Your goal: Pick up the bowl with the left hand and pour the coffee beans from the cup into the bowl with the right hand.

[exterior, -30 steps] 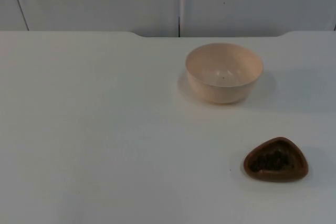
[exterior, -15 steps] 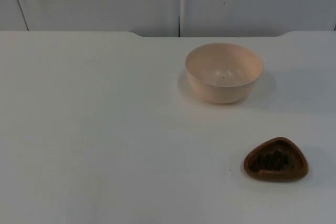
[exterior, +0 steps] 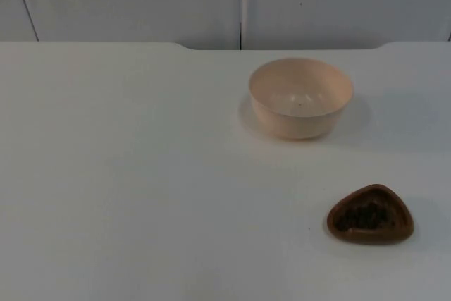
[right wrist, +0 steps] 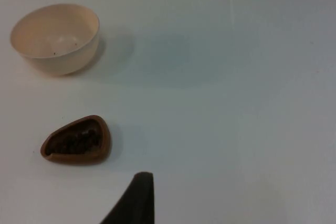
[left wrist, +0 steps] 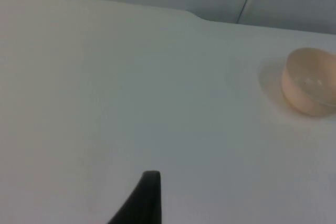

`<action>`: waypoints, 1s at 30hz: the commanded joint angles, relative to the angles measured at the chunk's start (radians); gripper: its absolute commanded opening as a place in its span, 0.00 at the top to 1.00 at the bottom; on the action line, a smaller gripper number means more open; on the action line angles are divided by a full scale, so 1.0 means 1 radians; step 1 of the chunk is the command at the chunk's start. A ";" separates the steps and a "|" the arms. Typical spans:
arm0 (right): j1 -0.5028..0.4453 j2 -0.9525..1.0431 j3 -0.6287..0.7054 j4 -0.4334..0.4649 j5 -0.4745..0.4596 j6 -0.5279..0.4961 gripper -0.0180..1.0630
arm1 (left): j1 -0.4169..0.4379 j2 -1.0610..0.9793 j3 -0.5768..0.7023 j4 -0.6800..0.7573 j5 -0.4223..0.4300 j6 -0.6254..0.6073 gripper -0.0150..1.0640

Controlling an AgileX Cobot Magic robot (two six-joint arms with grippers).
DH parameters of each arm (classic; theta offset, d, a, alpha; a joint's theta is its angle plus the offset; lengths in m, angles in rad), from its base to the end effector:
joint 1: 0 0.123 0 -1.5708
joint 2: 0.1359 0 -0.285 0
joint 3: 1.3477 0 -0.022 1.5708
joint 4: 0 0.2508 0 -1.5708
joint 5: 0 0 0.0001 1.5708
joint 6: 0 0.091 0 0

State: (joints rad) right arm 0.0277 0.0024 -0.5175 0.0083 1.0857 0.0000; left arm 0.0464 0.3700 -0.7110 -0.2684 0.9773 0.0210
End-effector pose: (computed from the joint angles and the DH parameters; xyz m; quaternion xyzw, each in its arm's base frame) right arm -0.0076 0.0005 0.2801 -0.0121 0.8557 0.0113 0.5172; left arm 0.0470 -0.0179 0.3401 -0.0220 0.8643 -0.1169 0.4887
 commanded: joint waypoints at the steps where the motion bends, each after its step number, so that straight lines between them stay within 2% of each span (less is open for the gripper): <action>1: -0.007 -0.002 0.004 0.001 -0.008 -0.012 0.01 | 0.002 0.036 -0.022 -0.016 -0.028 0.007 0.01; 8: -0.007 -0.002 0.004 0.001 -0.008 -0.012 0.01 | 0.002 0.141 -0.091 -0.025 -0.077 0.026 0.01; 22: -0.007 -0.002 0.004 0.001 -0.008 -0.012 0.01 | 0.002 0.284 -0.115 -0.150 -0.076 0.159 0.01; 30: -0.007 -0.002 0.004 0.003 -0.008 -0.012 0.01 | 0.002 0.342 -0.115 -0.181 -0.071 0.184 0.01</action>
State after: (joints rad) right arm 0.0277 0.0024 -0.5175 0.0083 1.0857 0.0000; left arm 0.0464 0.7096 -0.8202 -0.4313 0.9067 0.2012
